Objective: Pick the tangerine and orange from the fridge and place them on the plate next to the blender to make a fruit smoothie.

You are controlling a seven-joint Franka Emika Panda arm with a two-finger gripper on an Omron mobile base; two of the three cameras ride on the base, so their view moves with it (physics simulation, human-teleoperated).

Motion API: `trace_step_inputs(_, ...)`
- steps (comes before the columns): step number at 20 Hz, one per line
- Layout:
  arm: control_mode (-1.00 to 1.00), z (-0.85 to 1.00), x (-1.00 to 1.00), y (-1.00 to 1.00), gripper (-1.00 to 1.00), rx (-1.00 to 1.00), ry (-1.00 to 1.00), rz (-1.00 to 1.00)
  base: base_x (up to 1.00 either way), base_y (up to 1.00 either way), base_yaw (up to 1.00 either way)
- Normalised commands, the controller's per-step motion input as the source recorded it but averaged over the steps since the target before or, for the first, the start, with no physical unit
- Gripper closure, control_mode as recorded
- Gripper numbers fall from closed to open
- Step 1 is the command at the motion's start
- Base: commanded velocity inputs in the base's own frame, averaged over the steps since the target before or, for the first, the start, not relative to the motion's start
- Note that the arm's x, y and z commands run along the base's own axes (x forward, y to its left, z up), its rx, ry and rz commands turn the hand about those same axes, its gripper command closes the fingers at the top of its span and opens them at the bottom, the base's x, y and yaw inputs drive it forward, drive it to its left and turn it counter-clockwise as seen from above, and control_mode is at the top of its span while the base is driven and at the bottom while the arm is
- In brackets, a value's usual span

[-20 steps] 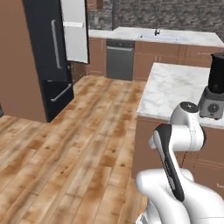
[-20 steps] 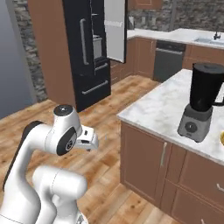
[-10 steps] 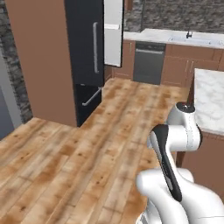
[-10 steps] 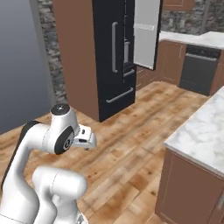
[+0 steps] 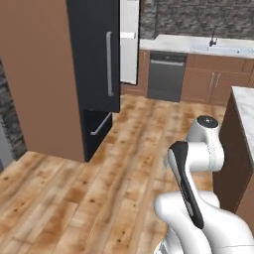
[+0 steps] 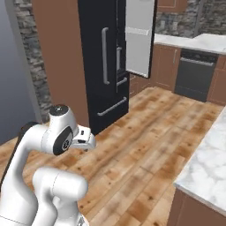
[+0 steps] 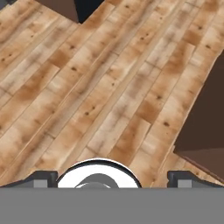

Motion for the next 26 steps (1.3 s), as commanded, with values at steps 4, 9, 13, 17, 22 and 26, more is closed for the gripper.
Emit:
trace_step_inputs(4,1.00,0.00,0.00,0.00,-1.00,0.00,0.00,0.00,1.00,-0.02,-0.05)
trace_step_inputs(9,1.00,0.00,0.00,0.00,-1.00,0.00,0.00,0.00,1.00,-0.10,0.00)
trace_step_inputs(13,1.00,0.00,0.00,0.00,-1.00,0.00,0.00,0.00,1.00,-0.22,0.00)
trace_step_inputs(17,1.00,0.00,0.00,0.00,-1.00,0.00,0.00,0.00,1.00,-0.15,0.00)
trace_step_inputs(22,1.00,0.00,0.00,0.00,-1.00,0.00,0.00,0.00,1.00,-0.01,0.20)
trace_step_inputs(26,1.00,0.00,0.00,0.00,-1.00,0.00,0.00,0.00,1.00,-0.07,0.36)
